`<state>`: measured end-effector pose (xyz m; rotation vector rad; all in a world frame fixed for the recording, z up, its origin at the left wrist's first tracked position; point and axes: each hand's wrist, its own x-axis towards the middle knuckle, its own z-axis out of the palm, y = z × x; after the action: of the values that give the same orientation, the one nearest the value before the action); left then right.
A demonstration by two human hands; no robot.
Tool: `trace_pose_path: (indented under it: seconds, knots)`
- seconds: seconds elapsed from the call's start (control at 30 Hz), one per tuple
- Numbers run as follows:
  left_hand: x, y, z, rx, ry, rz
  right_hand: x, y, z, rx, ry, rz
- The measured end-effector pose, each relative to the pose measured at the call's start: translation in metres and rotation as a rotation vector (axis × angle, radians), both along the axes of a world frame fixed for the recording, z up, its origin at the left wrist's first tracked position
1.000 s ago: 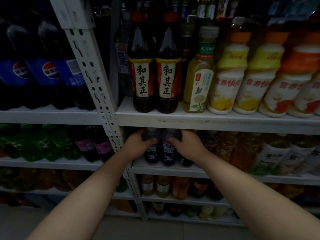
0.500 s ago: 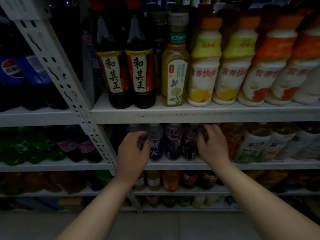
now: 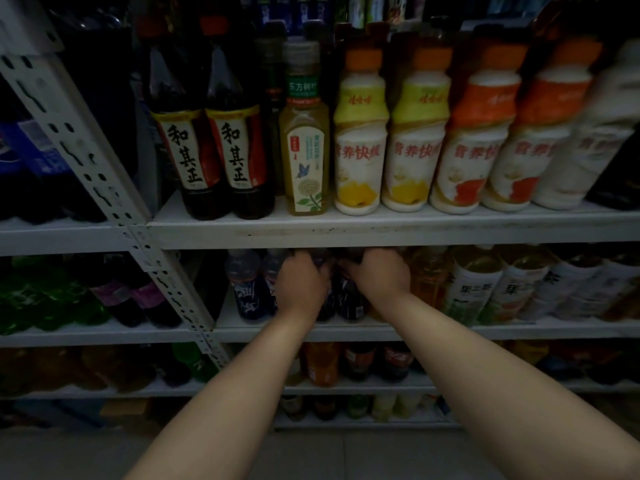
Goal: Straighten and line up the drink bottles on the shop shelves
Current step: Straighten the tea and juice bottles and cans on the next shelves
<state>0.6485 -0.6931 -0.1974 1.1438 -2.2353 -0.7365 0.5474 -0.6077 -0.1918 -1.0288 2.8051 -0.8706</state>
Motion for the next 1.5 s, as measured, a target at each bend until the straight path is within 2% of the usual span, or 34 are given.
trace_pose_path:
  seconds: [0.23, 0.33, 0.47, 0.53, 0.63, 0.73, 0.93, 1.13, 1.23, 1.33, 1.5]
  knots:
    - [-0.008, -0.002, 0.003, 0.067, 0.052, 0.054, -0.015, 0.004, 0.001, -0.041, -0.189, 0.085]
    - [-0.005, -0.01, 0.004, 0.094, 0.049, -0.021, -0.022, 0.008, 0.001, -0.079, -0.266, 0.143]
    - [0.004, -0.026, 0.005, 0.114, -0.049, -0.181, -0.027, 0.013, 0.0, -0.103, -0.334, 0.188]
    - [0.007, -0.028, 0.007, 0.112, -0.051, -0.249, -0.024, 0.014, -0.001, -0.136, -0.301, 0.227]
    - [0.005, -0.017, 0.009, 0.105, 0.037, -0.299, -0.015, 0.013, -0.005, -0.152, -0.133, 0.227]
    - [-0.002, -0.012, 0.005, 0.015, 0.002, -0.209, -0.01, 0.008, -0.011, -0.119, 0.014, 0.219]
    - [-0.002, -0.018, 0.001, -0.009, -0.084, -0.158, -0.013, 0.007, -0.013, -0.14, -0.035, 0.226]
    - [-0.002, -0.03, 0.003, 0.197, -0.063, -0.236, -0.013, 0.015, -0.01, -0.227, -0.078, 0.261]
    - [-0.001, -0.032, 0.004, 0.214, -0.071, -0.275, -0.014, 0.016, -0.009, -0.225, -0.083, 0.264]
    - [-0.001, -0.027, 0.007, 0.237, 0.002, -0.291, -0.015, 0.015, -0.01, -0.229, -0.073, 0.245]
    - [-0.001, -0.027, 0.008, 0.094, -0.02, -0.211, -0.015, 0.013, -0.011, -0.209, -0.083, 0.211]
